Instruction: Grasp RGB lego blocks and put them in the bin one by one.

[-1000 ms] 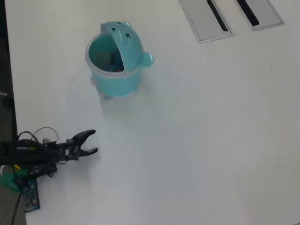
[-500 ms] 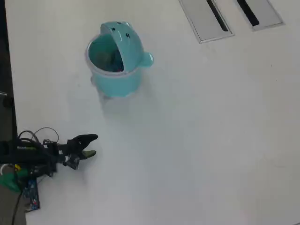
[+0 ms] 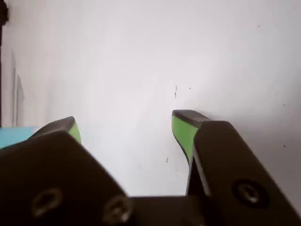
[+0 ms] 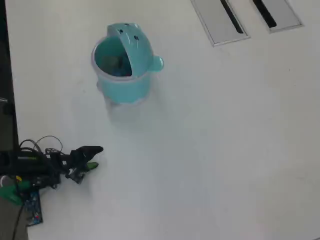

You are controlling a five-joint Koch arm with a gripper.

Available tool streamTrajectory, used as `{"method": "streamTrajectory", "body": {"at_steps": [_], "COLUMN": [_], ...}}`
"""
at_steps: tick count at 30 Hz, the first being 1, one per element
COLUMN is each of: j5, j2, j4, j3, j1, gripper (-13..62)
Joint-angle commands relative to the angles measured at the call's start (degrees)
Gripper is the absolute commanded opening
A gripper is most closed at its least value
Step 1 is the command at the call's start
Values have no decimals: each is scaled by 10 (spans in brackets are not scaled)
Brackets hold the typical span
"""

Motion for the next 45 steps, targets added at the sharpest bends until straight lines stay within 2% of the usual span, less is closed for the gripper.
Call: {"method": "streamTrajectory", "body": {"at_steps": [1,12,19,45], "j5": [33,122,123,122], "j2": [30,30,31,32], "j4": [40,40,40,44], "j3": [42,42,42,42], "j1": [-6,-21,-25,-18], "gripper": [367,376,337,342]}}
